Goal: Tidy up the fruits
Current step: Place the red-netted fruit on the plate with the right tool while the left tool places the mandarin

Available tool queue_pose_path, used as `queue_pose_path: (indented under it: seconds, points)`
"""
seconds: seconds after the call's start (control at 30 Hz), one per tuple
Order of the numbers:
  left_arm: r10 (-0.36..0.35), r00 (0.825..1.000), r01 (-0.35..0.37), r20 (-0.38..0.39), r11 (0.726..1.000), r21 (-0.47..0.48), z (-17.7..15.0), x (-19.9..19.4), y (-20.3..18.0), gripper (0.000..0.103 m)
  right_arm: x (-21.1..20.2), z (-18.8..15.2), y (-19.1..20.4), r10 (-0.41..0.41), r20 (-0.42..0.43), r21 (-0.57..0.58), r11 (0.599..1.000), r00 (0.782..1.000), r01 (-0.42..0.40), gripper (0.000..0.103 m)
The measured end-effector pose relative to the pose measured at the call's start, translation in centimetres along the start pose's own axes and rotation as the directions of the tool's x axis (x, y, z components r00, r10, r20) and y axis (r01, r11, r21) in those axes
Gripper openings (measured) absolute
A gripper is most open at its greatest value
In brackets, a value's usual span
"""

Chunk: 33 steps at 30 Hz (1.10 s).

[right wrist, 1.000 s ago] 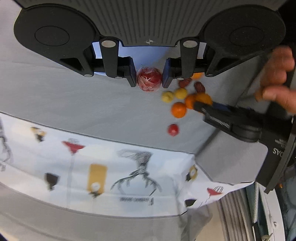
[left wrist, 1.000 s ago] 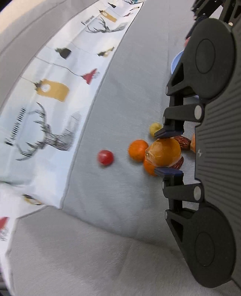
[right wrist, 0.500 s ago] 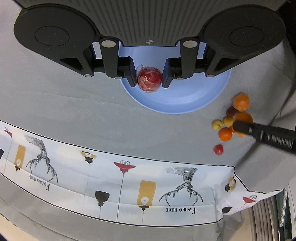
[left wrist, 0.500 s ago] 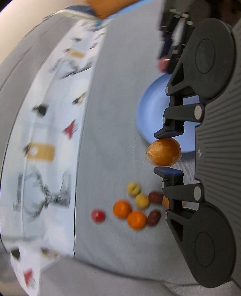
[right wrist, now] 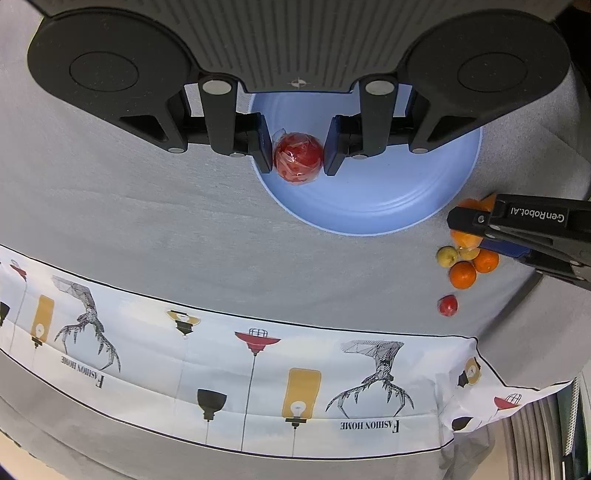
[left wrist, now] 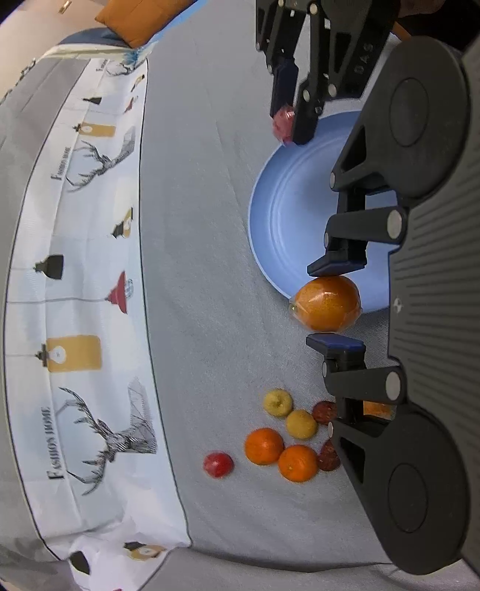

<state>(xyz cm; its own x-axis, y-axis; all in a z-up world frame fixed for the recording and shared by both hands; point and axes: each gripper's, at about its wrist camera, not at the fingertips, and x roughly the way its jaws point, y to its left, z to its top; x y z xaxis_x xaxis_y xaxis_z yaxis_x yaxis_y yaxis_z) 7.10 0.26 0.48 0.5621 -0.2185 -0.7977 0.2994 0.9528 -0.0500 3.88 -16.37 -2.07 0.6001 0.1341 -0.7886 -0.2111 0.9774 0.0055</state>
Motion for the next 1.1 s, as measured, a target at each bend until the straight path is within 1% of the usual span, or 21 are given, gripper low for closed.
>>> queue_pose_path:
  seconds: [0.13, 0.27, 0.33, 0.9, 1.03, 1.07, 1.1]
  points:
    - [-0.017, 0.999, 0.014, 0.034, 0.997, 0.079, -0.2, -0.3, -1.5, 0.037, 0.2, 0.1, 0.2, 0.004, -0.005, -0.01, 1.0, 1.0, -0.004, 0.032]
    - [-0.015, 0.999, 0.01, 0.034, 0.987, 0.162, -0.6, 0.2, -3.2, 0.037, 0.4, 0.0, 0.2, 0.003, -0.01, -0.016, 1.0, 1.0, -0.003, 0.032]
    - [-0.015, 0.999, 0.009, 0.03, 0.983, 0.181, -0.8, 0.5, -3.6, 0.037, 0.4, 0.0, 0.1, 0.004, -0.01, -0.016, 1.0, 1.0, -0.004, 0.032]
    - [-0.007, 1.0, 0.007, 0.001, 0.979, 0.206, -0.8, 1.2, -3.6, 0.037, 1.3, 0.0, 0.8, 0.006, -0.03, -0.044, 0.999, 1.0, -0.008, 0.032]
    - [-0.03, 1.0, 0.03, -0.001, 0.981, 0.191, -0.8, 1.1, -3.6, 0.038, 1.4, 0.1, 0.8, 0.002, -0.034, -0.043, 0.999, 0.999, -0.003, 0.033]
    - [-0.031, 1.0, 0.031, -0.002, 0.981, 0.191, -0.8, 1.1, -3.6, 0.04, 1.4, 0.1, 0.8, -0.004, -0.036, -0.045, 0.999, 0.999, 0.003, 0.033]
    - [-0.031, 1.0, 0.031, 0.001, 0.98, 0.194, -0.8, 1.1, -3.6, 0.04, 1.5, 0.1, 0.9, -0.01, -0.04, -0.048, 0.999, 0.999, 0.009, 0.038]
